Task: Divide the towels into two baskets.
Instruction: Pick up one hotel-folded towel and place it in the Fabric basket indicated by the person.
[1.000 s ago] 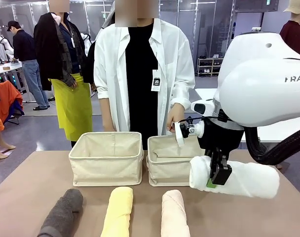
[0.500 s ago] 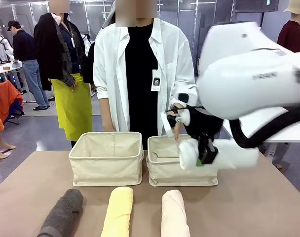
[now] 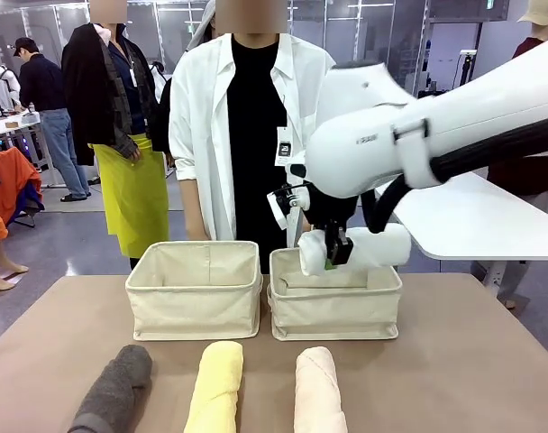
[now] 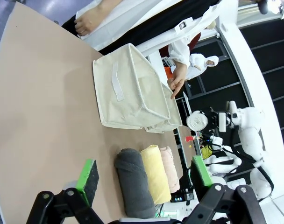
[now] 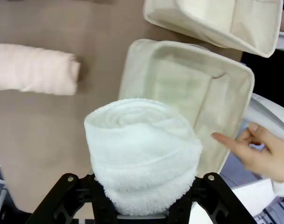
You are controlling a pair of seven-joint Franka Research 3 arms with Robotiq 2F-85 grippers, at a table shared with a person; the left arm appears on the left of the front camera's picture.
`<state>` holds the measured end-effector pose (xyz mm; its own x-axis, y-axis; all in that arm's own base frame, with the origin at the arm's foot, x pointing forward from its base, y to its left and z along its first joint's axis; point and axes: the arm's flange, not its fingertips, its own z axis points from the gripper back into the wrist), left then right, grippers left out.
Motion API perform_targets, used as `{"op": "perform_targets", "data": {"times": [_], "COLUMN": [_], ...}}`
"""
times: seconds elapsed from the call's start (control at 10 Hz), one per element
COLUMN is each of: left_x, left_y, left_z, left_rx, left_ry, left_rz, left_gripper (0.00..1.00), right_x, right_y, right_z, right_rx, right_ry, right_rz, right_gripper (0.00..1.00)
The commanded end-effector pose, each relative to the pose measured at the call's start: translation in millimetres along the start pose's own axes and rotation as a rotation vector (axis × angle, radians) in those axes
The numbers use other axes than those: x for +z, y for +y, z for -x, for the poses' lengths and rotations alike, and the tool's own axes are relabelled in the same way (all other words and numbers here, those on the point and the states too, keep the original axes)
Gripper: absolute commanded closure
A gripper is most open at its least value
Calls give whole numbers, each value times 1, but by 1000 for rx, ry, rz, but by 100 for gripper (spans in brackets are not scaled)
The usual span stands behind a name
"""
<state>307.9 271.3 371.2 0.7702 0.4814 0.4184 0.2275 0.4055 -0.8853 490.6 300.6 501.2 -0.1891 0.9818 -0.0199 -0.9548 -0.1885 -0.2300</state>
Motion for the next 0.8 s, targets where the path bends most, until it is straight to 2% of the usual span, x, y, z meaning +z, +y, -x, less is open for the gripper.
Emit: {"op": "perform_targets", "data": {"times": [0.0, 0.2, 0.3, 0.6, 0.7], "left_x": [3, 3, 3, 3, 3], "left_y": [0, 0, 0, 0, 0], "left_z": [1, 1, 1, 1, 1], "left_rx": [-3, -3, -3, -3, -3], "left_ry": [0, 0, 0, 0, 0], "left_rz": [1, 1, 1, 1, 1], "left_gripper": [0, 0, 0, 0, 0], "right_x": [-25, -69, -84, -105, -108], "right_y": [-35, -61, -69, -80, -80], "right_z": [-5, -6, -6, -8, -6], "right_rx": [34, -4, -28, -63, -88], "right_ry": [8, 11, -11, 36, 36], "right_rz": [41, 126, 114, 91, 85], "right_gripper": [62, 62, 62, 62, 49]}}
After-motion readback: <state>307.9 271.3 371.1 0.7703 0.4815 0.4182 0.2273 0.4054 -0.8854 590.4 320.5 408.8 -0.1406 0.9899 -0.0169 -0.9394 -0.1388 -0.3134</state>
